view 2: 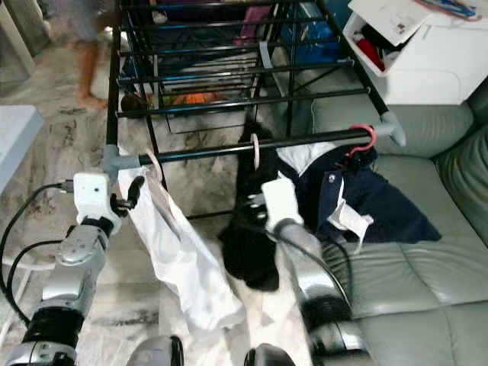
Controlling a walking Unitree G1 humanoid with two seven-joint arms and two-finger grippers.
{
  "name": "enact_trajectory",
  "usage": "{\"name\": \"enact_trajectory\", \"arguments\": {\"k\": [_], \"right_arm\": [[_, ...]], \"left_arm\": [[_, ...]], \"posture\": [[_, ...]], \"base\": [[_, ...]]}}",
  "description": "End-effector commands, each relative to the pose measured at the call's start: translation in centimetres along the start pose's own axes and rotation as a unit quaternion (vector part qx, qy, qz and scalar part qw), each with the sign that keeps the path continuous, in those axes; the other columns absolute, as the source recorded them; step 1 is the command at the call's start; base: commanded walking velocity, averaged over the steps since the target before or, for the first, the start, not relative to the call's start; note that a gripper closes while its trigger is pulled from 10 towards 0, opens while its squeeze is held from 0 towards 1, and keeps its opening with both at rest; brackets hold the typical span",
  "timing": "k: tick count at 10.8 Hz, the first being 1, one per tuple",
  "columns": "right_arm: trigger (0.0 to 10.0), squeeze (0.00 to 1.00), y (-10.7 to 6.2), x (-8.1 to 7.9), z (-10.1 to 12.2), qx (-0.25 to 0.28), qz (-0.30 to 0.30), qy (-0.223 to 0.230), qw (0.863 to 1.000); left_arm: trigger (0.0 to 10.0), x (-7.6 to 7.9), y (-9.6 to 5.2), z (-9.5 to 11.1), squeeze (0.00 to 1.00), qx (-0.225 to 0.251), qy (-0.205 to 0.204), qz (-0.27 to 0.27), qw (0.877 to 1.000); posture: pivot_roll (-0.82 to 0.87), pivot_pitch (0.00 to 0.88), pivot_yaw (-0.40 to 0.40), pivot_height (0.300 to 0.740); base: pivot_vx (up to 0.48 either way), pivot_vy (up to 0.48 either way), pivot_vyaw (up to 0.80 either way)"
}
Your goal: Hang hanger
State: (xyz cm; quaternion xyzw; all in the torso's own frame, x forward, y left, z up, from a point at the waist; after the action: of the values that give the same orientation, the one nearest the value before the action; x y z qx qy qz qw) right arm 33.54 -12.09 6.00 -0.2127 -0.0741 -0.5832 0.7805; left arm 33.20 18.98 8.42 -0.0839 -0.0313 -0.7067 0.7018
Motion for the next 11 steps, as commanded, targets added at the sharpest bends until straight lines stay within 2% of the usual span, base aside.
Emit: {"name": "enact_trajectory", "arguments": {"k": [1,2,4,6,8,11], "right_arm": [[10.0,1.00,-0.5,0.9,0.7,0.018,-0.024,-0.003,1.000],[10.0,1.00,-2.0,1.1,0.6,0.030,-0.030,-0.006,0.999],[10.0,1.00,-3.5,0.7,0.4,0.032,-0.028,-0.015,0.999],[10.0,1.00,-5.2,1.9,0.8,0.047,-0.067,-0.026,0.996],[10.0,1.00,-5.9,2.6,2.0,0.073,-0.096,-0.026,0.992],[10.0,1.00,-6.4,2.7,3.9,0.113,-0.110,-0.047,0.986]], "left_arm": [[10.0,0.1,-0.2,-0.9,0.00,-0.020,0.004,0.002,1.000],[10.0,0.3,-0.5,-1.2,0.00,-0.025,0.006,0.000,1.000],[10.0,0.3,-0.6,-1.3,0.00,-0.026,0.007,0.001,1.000],[10.0,0.0,-0.5,-1.0,0.00,-0.034,0.002,0.002,0.999],[10.0,-0.1,-0.6,-0.9,0.00,-0.036,0.011,-0.008,0.999],[10.0,-0.9,-2.4,-1.3,0.00,-0.036,0.028,-0.016,0.999]], "posture": [[-0.03,0.057,-0.008,0.740],[-0.03,0.061,-0.007,0.740],[-0.03,0.067,-0.005,0.740],[-0.04,0.070,-0.004,0.740],[-0.03,0.069,-0.005,0.740],[-0.03,0.062,0.002,0.740]], "base": [[0.000,0.000,0.00],[0.000,0.000,0.00],[0.000,0.000,0.00],[0.000,0.000,0.00],[0.000,0.000,0.00],[0.000,0.000,0.00]]}}
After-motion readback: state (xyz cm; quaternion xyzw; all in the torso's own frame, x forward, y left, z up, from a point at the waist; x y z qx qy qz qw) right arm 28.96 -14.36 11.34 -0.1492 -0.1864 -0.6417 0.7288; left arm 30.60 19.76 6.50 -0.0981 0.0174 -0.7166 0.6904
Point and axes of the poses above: a point about 5 cm out from each wrist's last joint towards the gripper, its own y axis pointing out of the wrist towards the gripper, its own z axis along the axis of the wrist's last joint, x = y × z, the point moved 3 cm from there along y, pointing out of the wrist towards the gripper, and after that the axes turned 15 degrees about -y, right-handed, at the moved point
